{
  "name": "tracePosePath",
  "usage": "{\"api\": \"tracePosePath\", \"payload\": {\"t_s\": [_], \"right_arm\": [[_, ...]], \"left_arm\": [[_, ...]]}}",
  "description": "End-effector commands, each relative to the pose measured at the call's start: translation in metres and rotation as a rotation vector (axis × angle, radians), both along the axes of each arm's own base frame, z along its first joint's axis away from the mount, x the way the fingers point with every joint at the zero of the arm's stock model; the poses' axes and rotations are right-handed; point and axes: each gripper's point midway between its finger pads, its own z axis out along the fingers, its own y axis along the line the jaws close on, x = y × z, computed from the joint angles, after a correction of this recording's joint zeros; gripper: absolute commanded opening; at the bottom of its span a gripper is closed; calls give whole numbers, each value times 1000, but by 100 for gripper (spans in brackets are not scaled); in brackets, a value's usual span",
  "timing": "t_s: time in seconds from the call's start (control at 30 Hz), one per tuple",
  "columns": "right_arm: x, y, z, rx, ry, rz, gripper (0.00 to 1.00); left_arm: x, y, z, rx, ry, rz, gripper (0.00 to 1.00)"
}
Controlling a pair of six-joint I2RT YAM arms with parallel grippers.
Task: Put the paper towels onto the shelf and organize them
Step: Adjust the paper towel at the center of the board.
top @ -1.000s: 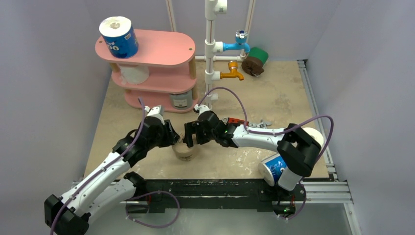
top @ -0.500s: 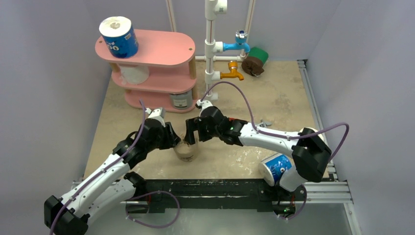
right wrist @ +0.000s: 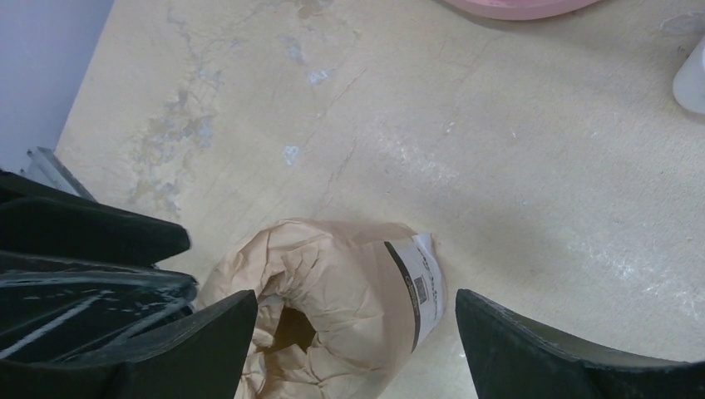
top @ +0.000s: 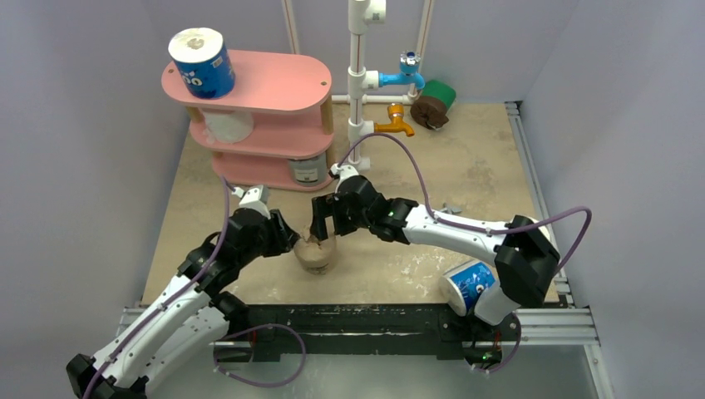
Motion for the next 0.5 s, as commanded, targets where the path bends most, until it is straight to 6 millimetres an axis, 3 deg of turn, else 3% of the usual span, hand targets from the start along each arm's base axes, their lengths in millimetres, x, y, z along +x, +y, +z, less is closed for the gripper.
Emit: {"api": "tracePosePath", "payload": {"t_s": [0.0, 0.47], "right_arm": [[6, 13, 13, 26, -36, 28, 91], [10, 24, 28, 73, -47, 36, 91]], "left_arm": [[0, 15, 8, 8, -29, 82, 40], [3, 12, -4, 19, 2, 81, 40]]}}
